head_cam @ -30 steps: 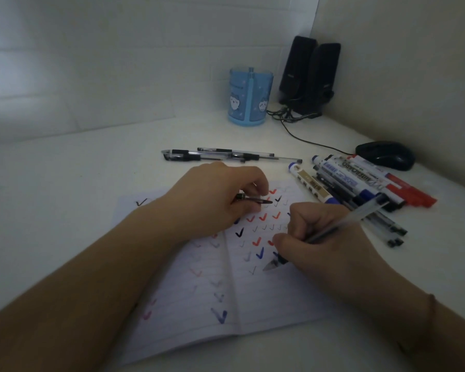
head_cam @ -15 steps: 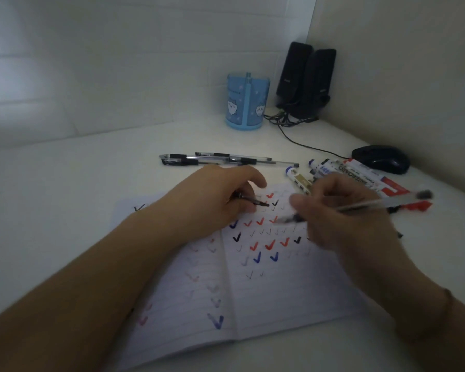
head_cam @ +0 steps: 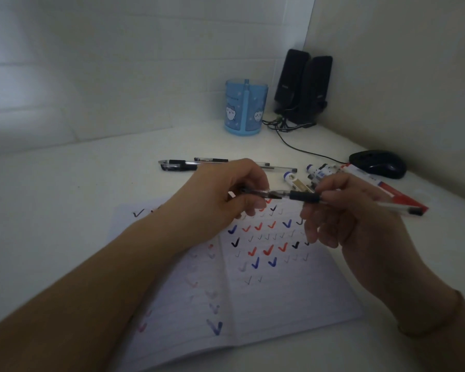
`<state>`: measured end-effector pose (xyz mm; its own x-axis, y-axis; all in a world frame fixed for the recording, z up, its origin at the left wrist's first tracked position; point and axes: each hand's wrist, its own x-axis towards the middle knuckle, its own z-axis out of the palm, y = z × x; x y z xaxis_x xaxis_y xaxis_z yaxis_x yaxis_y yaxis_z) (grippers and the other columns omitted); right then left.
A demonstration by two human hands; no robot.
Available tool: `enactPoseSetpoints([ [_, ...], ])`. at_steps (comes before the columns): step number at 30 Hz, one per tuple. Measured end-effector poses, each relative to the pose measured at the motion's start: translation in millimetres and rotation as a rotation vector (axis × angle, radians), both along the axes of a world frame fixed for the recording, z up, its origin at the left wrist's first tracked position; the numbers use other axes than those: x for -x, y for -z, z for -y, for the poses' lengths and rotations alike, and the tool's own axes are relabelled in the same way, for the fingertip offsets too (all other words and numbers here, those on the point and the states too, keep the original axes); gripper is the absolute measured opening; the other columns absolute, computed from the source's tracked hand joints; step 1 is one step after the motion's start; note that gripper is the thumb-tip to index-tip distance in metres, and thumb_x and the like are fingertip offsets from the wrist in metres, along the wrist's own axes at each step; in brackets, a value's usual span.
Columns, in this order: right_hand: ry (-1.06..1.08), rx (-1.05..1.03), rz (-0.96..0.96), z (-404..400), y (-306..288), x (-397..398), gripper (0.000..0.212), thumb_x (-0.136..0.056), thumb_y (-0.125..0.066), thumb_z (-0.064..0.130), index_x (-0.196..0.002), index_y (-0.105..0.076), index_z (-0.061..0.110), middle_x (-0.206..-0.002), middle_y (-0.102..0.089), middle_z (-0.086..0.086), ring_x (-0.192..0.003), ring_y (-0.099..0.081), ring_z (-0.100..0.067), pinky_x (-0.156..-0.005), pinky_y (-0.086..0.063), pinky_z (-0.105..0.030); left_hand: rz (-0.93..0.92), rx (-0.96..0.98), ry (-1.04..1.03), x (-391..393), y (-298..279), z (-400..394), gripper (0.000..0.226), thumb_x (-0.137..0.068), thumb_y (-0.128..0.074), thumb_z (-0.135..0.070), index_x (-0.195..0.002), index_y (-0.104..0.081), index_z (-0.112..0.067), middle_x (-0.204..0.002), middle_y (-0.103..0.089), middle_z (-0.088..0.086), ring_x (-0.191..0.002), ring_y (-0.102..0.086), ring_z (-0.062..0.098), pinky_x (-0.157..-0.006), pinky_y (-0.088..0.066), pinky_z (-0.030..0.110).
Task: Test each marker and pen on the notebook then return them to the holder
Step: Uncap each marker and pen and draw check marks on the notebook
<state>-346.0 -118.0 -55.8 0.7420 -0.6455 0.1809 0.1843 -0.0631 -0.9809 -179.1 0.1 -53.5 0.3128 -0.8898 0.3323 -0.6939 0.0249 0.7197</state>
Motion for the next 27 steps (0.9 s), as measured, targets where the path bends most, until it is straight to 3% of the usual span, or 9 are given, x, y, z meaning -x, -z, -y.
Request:
enactPoseSetpoints([
  [3,-0.028,0.03,-0.041,-1.8,-1.2,0.4,0.008,-0.072,-0.066,0.012,-0.078,-0.062,0.01,-0.07,-0.07,-0.013,-0.046,-0.056,-0.025,-0.041,-0.035,-0.026,0.026,-0.007,0.024,3.8,-0.6,-0.2,0.023,-0.084,-0.069,-0.016,-0.086,-0.057,-0.036,-0.076,-0.068,-0.012,-0.068,-0.066,0.002,-0.063,-0.056,0.023],
  [5,-0.03,0.059,-0.051,-3.2,-1.5,1.2,0.015,-0.07,-0.061,0.019,-0.082,-0.064,0.009,-0.074,-0.071,-0.012,-0.048,-0.057,-0.025,-0.04,-0.036,-0.027,0.032,0.005,0.031,7.2,-0.7,-0.5,0.025,-0.084,-0.069,-0.017,-0.084,-0.056,-0.038,-0.072,-0.067,-0.014,-0.065,-0.066,0.003,-0.063,-0.057,0.024],
  [11,-0.025,0.114,-0.04,-5.8,0.2,0.9,0.014,-0.072,-0.062,0.022,-0.078,-0.066,0.009,-0.077,-0.072,-0.013,-0.045,-0.057,-0.025,-0.037,-0.037,-0.025,-0.16,0.041,0.037,8.0,-0.5,-1.2,0.016,-0.082,-0.07,-0.003,-0.083,-0.064,-0.019,-0.064,-0.069,-0.008,-0.056,-0.067,0.01,-0.058,-0.055,0.024],
  [14,-0.031,0.123,-0.059,-6.1,2.0,0.1,0.015,-0.072,-0.061,0.022,-0.078,-0.065,0.01,-0.077,-0.072,-0.012,-0.044,-0.057,-0.025,-0.038,-0.037,-0.025,-0.187,0.045,0.059,8.7,-0.5,-1.6,0.02,-0.08,-0.07,0.0,-0.079,-0.064,-0.019,-0.064,-0.069,-0.002,-0.056,-0.068,0.013,-0.055,-0.054,0.023],
  [17,-0.041,0.113,-0.07,-5.9,2.4,-0.8,0.012,-0.072,-0.062,0.023,-0.076,-0.065,0.011,-0.074,-0.071,-0.01,-0.044,-0.056,-0.026,-0.04,-0.036,-0.024,-0.157,0.046,0.064,7.7,0.9,-0.2,0.021,-0.081,-0.069,-0.001,-0.078,-0.062,-0.021,-0.067,-0.07,-0.001,-0.057,-0.068,0.012,-0.056,-0.054,0.021],
  [21,-0.084,0.107,-0.07,-0.7,0.0,0.7,0.015,-0.071,-0.062,0.023,-0.08,-0.061,0.01,-0.059,-0.063,-0.003,-0.044,-0.053,-0.019,-0.04,-0.037,-0.027,-0.062,0.056,0.035,7.3,1.6,3.3,0.02,-0.082,-0.071,-0.011,-0.083,-0.06,-0.028,-0.07,-0.069,-0.012,-0.062,-0.067,0.004,-0.062,-0.054,0.019],
  [23,-0.177,0.107,-0.03,4.4,-1.7,4.6,0.02,-0.075,-0.062,0.021,-0.091,-0.061,0.009,-0.065,-0.065,-0.004,-0.054,-0.06,-0.018,-0.043,-0.041,-0.026,0.037,0.042,0.002,5.2,2.6,3.5,0.017,-0.081,-0.071,-0.022,-0.088,-0.059,-0.033,-0.075,-0.067,-0.016,-0.072,-0.066,0.001,-0.071,-0.055,0.019],
  [25,-0.352,0.058,0.045,8.7,-3.5,8.7,0.027,-0.082,-0.064,0.025,-0.106,-0.062,0.011,-0.088,-0.071,-0.011,-0.081,-0.067,-0.027,-0.052,-0.048,-0.028,0.161,0.017,-0.044,0.2,3.7,2.9,0.013,-0.081,-0.065,-0.033,-0.092,-0.058,-0.037,-0.081,-0.065,-0.018,-0.079,-0.064,-0.001,-0.077,-0.055,0.021],
  [27,-0.424,-0.025,0.07,9.0,-8.3,10.8,0.033,-0.085,-0.062,0.032,-0.112,-0.063,0.012,-0.106,-0.068,-0.018,-0.102,-0.064,-0.036,-0.06,-0.052,-0.034,0.208,0.004,-0.093,-5.3,5.8,2.1,0.01,-0.084,-0.062,-0.034,-0.092,-0.06,-0.038,-0.082,-0.065,-0.018,-0.078,-0.063,-0.001,-0.077,-0.054,0.022],
])
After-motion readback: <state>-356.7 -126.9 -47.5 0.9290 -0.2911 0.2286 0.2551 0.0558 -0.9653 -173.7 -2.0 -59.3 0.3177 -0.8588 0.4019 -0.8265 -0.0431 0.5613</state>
